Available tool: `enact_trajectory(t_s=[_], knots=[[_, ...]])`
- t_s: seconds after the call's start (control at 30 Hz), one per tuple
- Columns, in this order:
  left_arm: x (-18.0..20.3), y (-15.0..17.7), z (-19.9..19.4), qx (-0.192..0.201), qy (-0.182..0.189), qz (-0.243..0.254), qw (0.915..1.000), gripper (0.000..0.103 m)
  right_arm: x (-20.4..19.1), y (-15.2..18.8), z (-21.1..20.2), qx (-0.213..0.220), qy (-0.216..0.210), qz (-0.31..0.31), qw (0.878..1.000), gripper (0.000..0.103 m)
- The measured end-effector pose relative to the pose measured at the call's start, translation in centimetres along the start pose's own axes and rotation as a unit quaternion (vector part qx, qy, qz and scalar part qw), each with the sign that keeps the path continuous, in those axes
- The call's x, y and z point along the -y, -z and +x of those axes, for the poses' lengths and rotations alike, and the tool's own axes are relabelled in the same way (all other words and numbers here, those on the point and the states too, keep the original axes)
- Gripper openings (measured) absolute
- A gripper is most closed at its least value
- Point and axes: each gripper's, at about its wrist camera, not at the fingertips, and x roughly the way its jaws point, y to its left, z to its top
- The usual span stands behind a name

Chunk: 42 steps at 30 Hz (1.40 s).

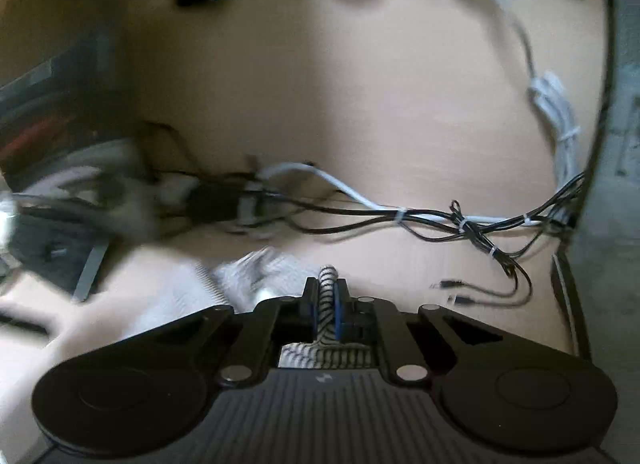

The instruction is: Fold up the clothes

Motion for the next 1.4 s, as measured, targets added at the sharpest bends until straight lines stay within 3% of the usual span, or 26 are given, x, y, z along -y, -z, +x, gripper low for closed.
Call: enact_trajectory(t_s=[0.1, 0.3, 0.4, 0.53, 0.6, 0.67, 0.73, 0.87, 0.97, 1.1, 1.27, 1.33, 1.4], knots=[[-0.8, -0.8, -1.5, 0.013, 0.016, 0.011, 0.9997, 0.103, -3.4, 2.6, -4.4, -0.012, -0.009, -0.025, 1.000, 0.007], [-0.3, -2.0, -3.8, 0.030, 0.052, 0.053, 0.9968, 0.103, -8.0, 9.9, -7.4, -0.076, 0.002, -0.015, 0.997, 0.005], [1.6, -2.2, -3.4, 0.021, 0.071, 0.085, 0.9936, 0.103, -9.0, 12.6, -7.8, -0.101, 0.021, -0.012, 0.995, 0.005], [3.9, -1.2, -1.7, -0.013, 0.091, 0.133, 0.9868, 0.103, -9.4, 12.7, -9.2, -0.097, 0.025, -0.009, 0.995, 0.006], [4.7, -0.2, -0.3, -0.040, 0.092, 0.162, 0.9817, 0.103, -9.0, 12.2, -10.3, -0.088, 0.027, 0.003, 0.996, 0.015], [4.9, 1.1, 1.4, -0.067, 0.079, 0.191, 0.9760, 0.103, -8.2, 11.4, -11.6, -0.069, 0.030, 0.025, 0.997, 0.061], [4.8, 2.6, 3.0, -0.098, 0.057, 0.226, 0.9676, 0.103, -6.8, 10.6, -12.6, -0.049, 0.039, 0.052, 0.997, 0.070], [3.8, 5.1, 4.1, -0.152, 0.026, 0.272, 0.9500, 0.103, -2.9, 9.7, -12.3, -0.051, 0.086, 0.116, 0.988, 0.073], [3.0, 4.3, 1.8, -0.152, 0.068, 0.239, 0.9568, 0.103, -0.1, 10.8, -10.5, -0.089, 0.097, 0.183, 0.974, 0.073], [2.8, 1.2, -0.1, -0.119, 0.131, 0.129, 0.9758, 0.103, 1.6, 12.3, -8.7, -0.116, 0.065, 0.245, 0.960, 0.073], [4.1, -0.3, 4.0, -0.134, 0.124, 0.048, 0.9821, 0.102, 1.7, 11.7, -5.9, -0.130, 0.029, 0.232, 0.964, 0.069], [3.9, -0.3, 5.5, -0.143, 0.120, 0.029, 0.9820, 0.092, 1.7, 11.1, -5.3, -0.133, 0.025, 0.209, 0.969, 0.056], [4.1, -0.3, 6.8, -0.152, 0.113, 0.019, 0.9817, 0.067, 2.1, 11.0, -4.9, -0.131, 0.015, 0.206, 0.970, 0.051]])
